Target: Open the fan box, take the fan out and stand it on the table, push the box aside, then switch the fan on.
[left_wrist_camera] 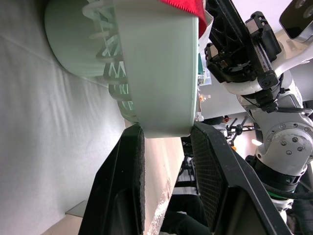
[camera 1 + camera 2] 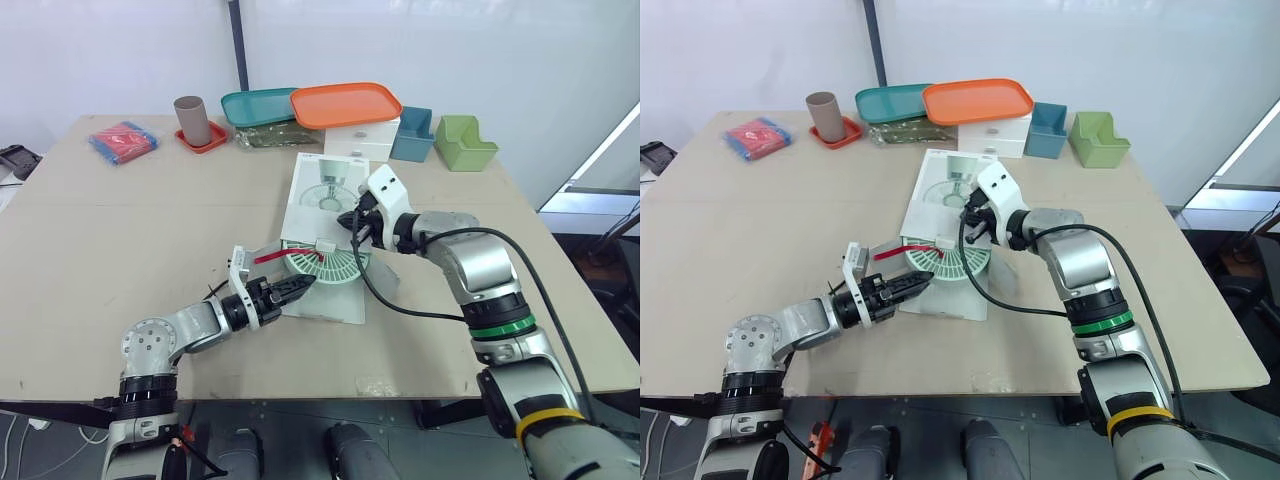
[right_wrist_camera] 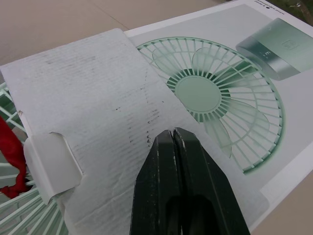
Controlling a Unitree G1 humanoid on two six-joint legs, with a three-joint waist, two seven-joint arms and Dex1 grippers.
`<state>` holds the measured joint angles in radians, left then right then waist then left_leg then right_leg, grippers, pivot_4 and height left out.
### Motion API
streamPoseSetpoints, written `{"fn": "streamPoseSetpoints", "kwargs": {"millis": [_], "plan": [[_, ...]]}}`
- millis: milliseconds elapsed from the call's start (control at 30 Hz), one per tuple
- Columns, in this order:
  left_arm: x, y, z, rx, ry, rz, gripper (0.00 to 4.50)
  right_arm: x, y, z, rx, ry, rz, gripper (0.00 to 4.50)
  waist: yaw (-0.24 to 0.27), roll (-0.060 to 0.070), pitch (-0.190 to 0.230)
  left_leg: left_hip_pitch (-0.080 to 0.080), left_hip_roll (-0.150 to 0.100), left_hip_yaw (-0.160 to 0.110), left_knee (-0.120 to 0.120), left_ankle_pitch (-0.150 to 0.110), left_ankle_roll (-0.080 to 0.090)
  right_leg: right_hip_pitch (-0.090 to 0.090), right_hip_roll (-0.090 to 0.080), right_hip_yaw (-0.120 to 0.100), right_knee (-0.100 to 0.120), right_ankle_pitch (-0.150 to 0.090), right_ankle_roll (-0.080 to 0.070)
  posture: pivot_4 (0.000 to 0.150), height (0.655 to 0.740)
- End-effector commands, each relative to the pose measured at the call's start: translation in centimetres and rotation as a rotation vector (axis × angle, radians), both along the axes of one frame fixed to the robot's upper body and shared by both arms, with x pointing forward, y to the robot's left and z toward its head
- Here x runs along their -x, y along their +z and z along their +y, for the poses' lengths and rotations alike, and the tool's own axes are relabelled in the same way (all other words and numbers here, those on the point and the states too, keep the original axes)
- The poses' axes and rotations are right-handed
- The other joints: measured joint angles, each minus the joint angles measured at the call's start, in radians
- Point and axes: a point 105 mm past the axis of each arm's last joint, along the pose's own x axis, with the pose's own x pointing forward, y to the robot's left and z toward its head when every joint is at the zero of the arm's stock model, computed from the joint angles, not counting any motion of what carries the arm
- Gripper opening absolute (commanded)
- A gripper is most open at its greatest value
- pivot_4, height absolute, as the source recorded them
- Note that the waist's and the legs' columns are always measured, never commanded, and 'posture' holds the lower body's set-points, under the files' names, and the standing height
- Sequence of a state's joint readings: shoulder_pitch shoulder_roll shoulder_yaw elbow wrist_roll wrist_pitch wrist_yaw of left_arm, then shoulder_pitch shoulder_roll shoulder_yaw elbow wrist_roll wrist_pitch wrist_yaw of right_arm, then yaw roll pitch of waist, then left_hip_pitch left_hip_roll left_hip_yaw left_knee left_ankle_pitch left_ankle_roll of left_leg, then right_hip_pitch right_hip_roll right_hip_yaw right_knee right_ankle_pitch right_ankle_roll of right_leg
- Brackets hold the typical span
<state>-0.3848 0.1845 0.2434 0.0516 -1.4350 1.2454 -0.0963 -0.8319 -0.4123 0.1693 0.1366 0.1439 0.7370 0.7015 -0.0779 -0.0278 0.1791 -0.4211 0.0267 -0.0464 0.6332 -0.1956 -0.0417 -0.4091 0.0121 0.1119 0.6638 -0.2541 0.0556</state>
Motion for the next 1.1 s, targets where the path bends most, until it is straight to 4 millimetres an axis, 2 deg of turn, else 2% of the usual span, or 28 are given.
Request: {"fn": "streamPoseSetpoints", "kwargs": {"millis": [33,367,467,533,633,667,700,833,1000,1100], "plan": [[2.6,1.2,-1.1,0.038,-0.154,-0.046,0.94,0.2,-1.1,0.0,0.023,0.000,0.034,0.00,0.000,0.000,0.000,0.000,0.000,0.000,0.000,0.000,0.000,0.000,0.000,0.000,0.000,0.000,0.000,0.150,0.7400],[2.8,1.0,-1.3,-0.002,-0.186,-0.038,0.94,0.0,-1.1,0.2,0.014,-0.001,0.027,0.00,0.003,0.000,0.000,0.000,0.000,0.000,-0.001,0.000,0.000,0.000,-0.001,0.000,0.000,-0.001,0.000,0.150,0.7400],[3.3,1.3,-1.3,-0.023,-0.207,-0.087,0.94,0.0,-1.1,0.2,0.013,-0.001,0.025,0.00,0.003,0.000,0.000,0.000,0.000,0.000,-0.001,0.000,-0.001,0.000,-0.001,0.000,0.000,-0.001,0.000,0.150,0.7400],[3.1,0.9,-1.2,-0.050,-0.196,-0.088,1.99,0.0,-1.1,0.2,0.012,-0.001,0.025,0.00,0.002,0.000,0.000,0.000,0.000,0.000,-0.001,0.000,-0.001,0.000,-0.001,0.000,0.000,-0.001,0.000,0.150,0.7400],[2.7,1.3,-1.2,-0.057,-0.187,-0.132,2.83,0.0,-1.1,0.2,0.012,-0.002,0.024,0.00,0.003,0.000,0.000,-0.001,0.000,0.000,-0.001,0.000,-0.001,0.000,-0.001,0.000,0.000,-0.001,0.000,0.150,0.7400],[2.6,1.5,-1.2,-0.068,-0.179,-0.153,3.31,0.0,-1.1,0.2,0.011,-0.001,0.024,0.00,0.003,0.000,0.000,-0.001,-0.001,0.000,-0.001,0.000,-0.001,0.000,-0.001,0.000,0.000,-0.001,0.000,0.150,0.7400],[2.4,1.7,-1.0,-0.085,-0.167,-0.185,3.55,0.0,-1.1,0.3,0.010,0.000,0.023,0.00,0.002,0.000,0.000,0.000,-0.001,0.000,-0.001,0.000,-0.001,0.000,-0.001,0.000,0.000,-0.001,0.000,0.150,0.7400],[2.1,2.5,-0.4,-0.152,-0.156,-0.323,3.55,0.0,-1.0,0.4,0.008,0.002,0.022,0.00,0.001,0.000,0.000,0.000,0.000,0.000,-0.001,0.000,-0.001,-0.001,0.000,0.000,0.000,0.000,-0.001,0.150,0.7400],[2.3,3.3,0.4,-0.159,-0.196,-0.381,3.55,0.0,-1.1,0.5,0.005,0.006,0.021,0.00,0.001,0.000,0.000,0.000,0.000,0.001,-0.001,0.000,-0.001,-0.001,-0.001,0.000,0.000,-0.001,-0.001,0.150,0.7400],[2.7,4.2,1.7,-0.238,-0.243,-0.493,3.55,-0.1,-1.1,0.7,0.003,0.009,0.021,0.00,0.000,-0.001,0.001,0.000,0.000,0.000,-0.002,0.000,-0.001,-0.002,0.000,0.000,0.000,-0.001,-0.001,0.150,0.7400]]}}
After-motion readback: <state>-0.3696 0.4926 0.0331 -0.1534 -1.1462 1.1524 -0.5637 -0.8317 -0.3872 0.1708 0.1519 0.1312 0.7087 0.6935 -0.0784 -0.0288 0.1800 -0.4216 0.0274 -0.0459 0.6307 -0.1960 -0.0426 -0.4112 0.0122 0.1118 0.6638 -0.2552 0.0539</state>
